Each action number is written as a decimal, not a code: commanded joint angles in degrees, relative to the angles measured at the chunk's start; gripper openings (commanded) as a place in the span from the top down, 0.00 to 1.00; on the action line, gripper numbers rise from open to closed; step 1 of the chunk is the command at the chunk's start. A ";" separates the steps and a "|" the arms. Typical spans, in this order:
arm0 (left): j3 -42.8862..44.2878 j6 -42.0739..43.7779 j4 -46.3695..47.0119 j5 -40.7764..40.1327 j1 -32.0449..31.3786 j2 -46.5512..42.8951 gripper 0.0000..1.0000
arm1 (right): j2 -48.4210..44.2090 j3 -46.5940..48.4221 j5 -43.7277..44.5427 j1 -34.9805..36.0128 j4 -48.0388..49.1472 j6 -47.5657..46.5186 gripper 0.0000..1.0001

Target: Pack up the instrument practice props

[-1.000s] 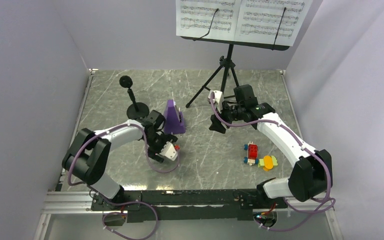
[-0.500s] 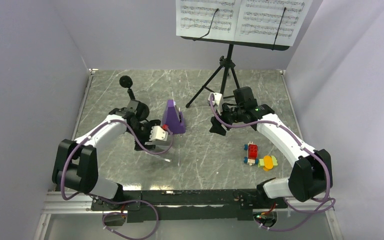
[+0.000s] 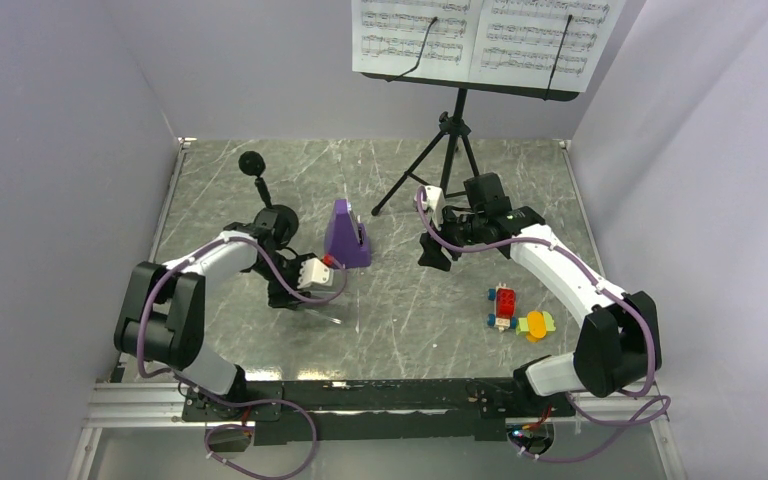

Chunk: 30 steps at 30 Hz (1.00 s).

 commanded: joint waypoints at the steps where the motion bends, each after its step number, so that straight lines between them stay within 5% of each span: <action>1: -0.31 -1.08 1.79 2.08 -1.28 1.83 0.35 | -0.80 1.41 -0.71 0.04 0.55 -0.78 0.34; 15: 3.89 -13.48 13.14 4.22 -17.67 8.16 0.52 | -3.02 -0.85 1.78 0.00 -3.10 -5.60 0.34; 19: 9.31 -22.43 16.57 4.74 -20.99 10.62 0.37 | -3.06 -0.50 2.22 -0.01 -5.12 -7.52 0.34; 20: 10.95 -24.23 16.05 4.95 -21.10 10.66 0.26 | -3.02 0.10 2.10 0.00 -6.06 -8.31 0.34; 21: 12.18 -25.06 15.17 5.30 -21.05 10.20 0.04 | -3.08 0.49 1.92 0.00 -6.97 -9.13 0.34; 26: 14.14 -30.31 9.76 6.27 -17.52 3.59 0.01 | -2.67 1.24 3.57 2.42 -7.57 -11.34 0.32; 30: 17.54 -42.69 1.16 -2.17 -15.50 -0.18 0.01 | -0.16 1.85 7.25 8.20 -7.04 -11.91 0.29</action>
